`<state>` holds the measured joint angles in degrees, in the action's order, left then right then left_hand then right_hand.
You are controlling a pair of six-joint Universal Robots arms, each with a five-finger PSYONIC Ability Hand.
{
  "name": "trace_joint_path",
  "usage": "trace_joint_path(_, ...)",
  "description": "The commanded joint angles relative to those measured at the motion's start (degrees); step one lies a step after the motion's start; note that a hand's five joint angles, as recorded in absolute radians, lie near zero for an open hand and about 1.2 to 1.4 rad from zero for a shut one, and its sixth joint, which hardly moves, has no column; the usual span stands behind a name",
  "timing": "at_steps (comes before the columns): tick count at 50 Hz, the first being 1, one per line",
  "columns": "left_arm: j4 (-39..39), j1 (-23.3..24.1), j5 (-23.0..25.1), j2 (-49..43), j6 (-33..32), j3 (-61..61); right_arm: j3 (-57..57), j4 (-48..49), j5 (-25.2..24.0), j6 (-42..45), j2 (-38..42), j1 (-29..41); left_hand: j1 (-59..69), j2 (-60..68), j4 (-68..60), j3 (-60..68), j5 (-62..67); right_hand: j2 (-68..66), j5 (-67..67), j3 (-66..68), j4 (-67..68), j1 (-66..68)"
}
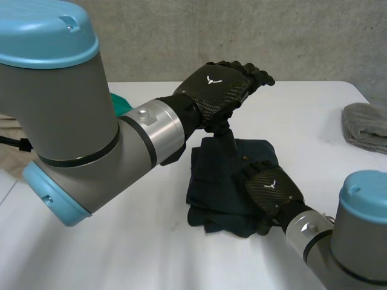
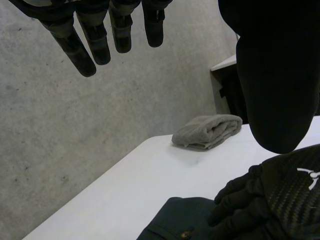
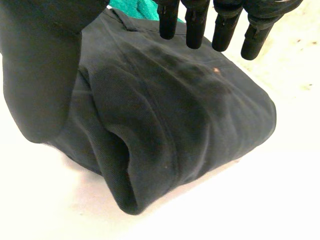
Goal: Fold the laundry.
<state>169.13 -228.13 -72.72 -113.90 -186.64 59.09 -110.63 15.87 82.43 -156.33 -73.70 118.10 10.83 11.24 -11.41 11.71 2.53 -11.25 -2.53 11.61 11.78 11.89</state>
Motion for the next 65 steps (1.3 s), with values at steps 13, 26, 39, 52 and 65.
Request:
trace_joint_path(13, -0.1, -0.4, 0.4, 0.8, 0.6, 0.2, 0.7, 19.6, 10.0, 2.8, 11.3, 5.1, -0.8, -1.2, 1.4, -1.7, -2.5, -0.7, 0.6, 0.3, 0.2, 0.1)
trace_joint_path(26, -0.3, -0.8, 0.6, 1.8, 0.7, 0.3, 6.5, 28.7, 9.7, 3.4, 16.8, 1.8, -0.8, -1.2, 1.4, -1.7, -2.5, -68.8, -67.5, 68.4, 68.2, 68.1)
trace_joint_path(39, -0.9, -1.1, 0.4, 4.0, 1.2, -4.5, 21.5, 31.4, 2.7, -8.5, 12.7, -9.7, -0.8, -1.2, 1.4, -1.7, -2.5, -68.8, -67.5, 68.4, 68.2, 68.1)
trace_joint_path(52, -4.2, -0.9, 0.5, 3.1, 4.2, -12.6, 58.3, 17.5, 0.4, -20.1, 25.4, -29.0, -0.8, -1.2, 1.4, -1.7, -2.5, -68.8, -67.5, 68.4, 68.2, 68.1)
trace_joint_path(65, -4.3, -1.1, 0.5, -2.2, 3.9, -11.6, 78.6, 15.8, -14.4, -26.9, 48.7, -43.4, -0.8, -1.2, 1.4, -1.7, -2.5, -68.8, -67.5, 68.4, 68.2, 68.1)
